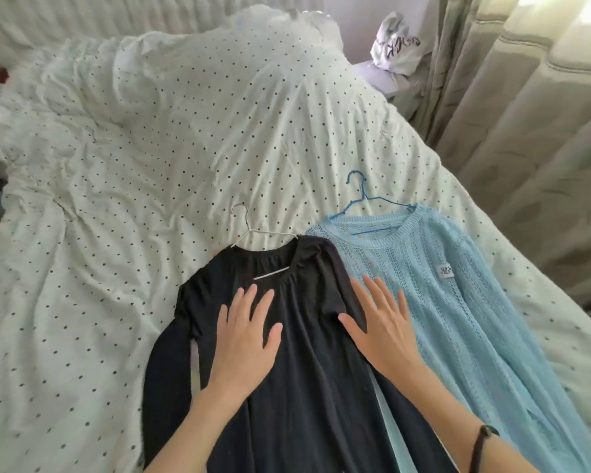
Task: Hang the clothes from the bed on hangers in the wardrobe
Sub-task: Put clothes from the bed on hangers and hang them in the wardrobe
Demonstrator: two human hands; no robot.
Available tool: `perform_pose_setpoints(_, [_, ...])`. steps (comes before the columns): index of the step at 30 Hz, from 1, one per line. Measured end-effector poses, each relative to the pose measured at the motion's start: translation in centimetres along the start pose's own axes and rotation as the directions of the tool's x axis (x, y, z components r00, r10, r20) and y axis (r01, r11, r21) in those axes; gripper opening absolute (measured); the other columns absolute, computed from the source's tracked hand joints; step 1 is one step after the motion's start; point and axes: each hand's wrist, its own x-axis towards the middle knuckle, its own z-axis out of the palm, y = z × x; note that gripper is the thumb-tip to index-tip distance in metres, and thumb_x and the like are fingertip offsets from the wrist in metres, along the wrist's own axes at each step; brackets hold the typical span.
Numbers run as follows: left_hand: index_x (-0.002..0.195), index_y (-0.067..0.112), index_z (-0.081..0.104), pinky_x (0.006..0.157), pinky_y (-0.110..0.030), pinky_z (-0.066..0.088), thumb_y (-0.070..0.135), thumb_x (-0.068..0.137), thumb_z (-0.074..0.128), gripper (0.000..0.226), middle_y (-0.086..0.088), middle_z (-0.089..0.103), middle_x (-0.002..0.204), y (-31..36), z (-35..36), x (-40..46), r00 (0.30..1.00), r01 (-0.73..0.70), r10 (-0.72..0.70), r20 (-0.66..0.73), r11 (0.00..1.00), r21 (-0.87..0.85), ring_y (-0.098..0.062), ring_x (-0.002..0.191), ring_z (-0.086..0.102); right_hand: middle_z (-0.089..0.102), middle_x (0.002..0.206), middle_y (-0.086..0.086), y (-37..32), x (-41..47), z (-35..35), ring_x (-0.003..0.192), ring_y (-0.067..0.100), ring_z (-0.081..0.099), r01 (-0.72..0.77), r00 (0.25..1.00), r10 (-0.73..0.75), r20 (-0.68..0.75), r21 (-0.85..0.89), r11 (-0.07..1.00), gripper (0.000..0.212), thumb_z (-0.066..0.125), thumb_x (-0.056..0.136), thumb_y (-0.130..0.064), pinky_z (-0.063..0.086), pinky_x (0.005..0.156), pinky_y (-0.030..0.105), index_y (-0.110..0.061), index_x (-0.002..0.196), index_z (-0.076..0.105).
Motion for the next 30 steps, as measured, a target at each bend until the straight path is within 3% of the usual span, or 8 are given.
perform_pose_setpoints(5, [0.135,0.015,0.044,0.102,-0.054,0.034,0.042,0.087,0.031,0.056,-0.015,0.043,0.141,3.9,-1.6,-5.3,0.959,-0.274,0.261,0.114,0.953,0.126,-0.034,0.131,0.039,0.06,0.125,0.009,1.8,-12.3,-3.0,0.118,0.03,0.056,-0.201,0.978,0.205,0.05,-0.065,0.977,0.061,0.035,0.082,-0.054,0.04,0.094,0.057,-0.017,0.125,0.058])
perform_pose_setpoints(9, [0.134,0.014,0.047,0.102,-0.054,0.032,0.044,0.086,0.031,0.058,-0.016,0.043,0.14,9.3,-2.7,-7.1,0.923,-0.38,0.368,0.114,0.919,0.108,-0.036,0.132,0.037,0.059,0.127,0.008,3.9,-19.4,-6.7,0.119,0.031,0.054,-0.344,0.939,0.343,-0.023,-0.07,0.936,0.06,0.035,0.084,-0.054,0.037,0.095,0.058,-0.018,0.127,0.055])
perform_pose_setpoints(12, [0.129,0.01,0.052,0.097,-0.058,0.036,0.043,0.085,0.033,0.058,-0.02,0.048,0.134,15.4,-2.7,-8.5,0.836,-0.546,0.533,0.132,0.833,0.091,-0.04,0.127,0.042,0.057,0.129,0.01,6.5,-24.4,-10.0,0.12,0.031,0.053,-0.442,0.895,0.434,-0.102,-0.075,0.894,0.064,0.024,0.09,-0.059,0.036,0.095,0.058,-0.018,0.129,0.053])
perform_pose_setpoints(14, [0.127,0.009,0.053,0.093,-0.06,0.039,0.042,0.086,0.034,0.056,-0.021,0.05,0.132,20.1,-2.5,-9.5,0.753,-0.657,0.646,0.129,0.75,0.08,-0.042,0.123,0.046,0.055,0.131,0.01,8.3,-27.8,-12.6,0.122,0.032,0.051,-0.509,0.853,0.494,-0.17,-0.059,0.859,0.063,0.026,0.089,-0.059,0.033,0.097,0.058,-0.017,0.131,0.052])
perform_pose_setpoints(20, [0.128,0.011,0.052,0.097,-0.06,0.037,0.044,0.087,0.035,0.055,-0.02,0.049,0.133,34.7,-0.9,-17.3,0.528,-0.842,0.84,0.122,0.537,-0.056,-0.041,0.126,0.041,0.05,0.136,0.014,13.6,-41.0,-19.4,0.127,0.034,0.045,-0.699,0.661,0.656,-0.364,0.017,0.715,0.063,0.036,0.086,-0.054,0.027,0.101,0.059,-0.015,0.134,0.048])
perform_pose_setpoints(27, [0.131,0.013,0.05,0.098,-0.056,0.035,0.044,0.085,0.037,0.056,-0.017,0.045,0.137,49.9,2.9,-32.2,0.245,-0.933,0.965,0.099,0.262,-0.246,-0.038,0.13,0.036,0.019,0.155,0.002,17.9,-59.9,-25.4,0.144,0.019,0.008,-0.856,0.342,0.797,-0.497,0.186,0.483,0.075,0.018,0.082,-0.065,-0.008,0.111,0.043,-0.027,0.147,0.022])
perform_pose_setpoints(30, [0.133,0.014,0.047,0.101,-0.056,0.035,0.045,0.086,0.035,0.058,-0.017,0.044,0.138,55.9,4.2,-38.3,0.093,-0.956,0.991,0.094,0.116,-0.27,-0.038,0.131,0.034,0.006,0.157,0.0,19.3,-67.7,-28.0,0.145,0.017,-0.002,-0.916,0.199,0.835,-0.513,0.206,0.345,0.067,0.026,0.09,-0.061,-0.012,0.111,0.042,-0.03,0.148,0.011])
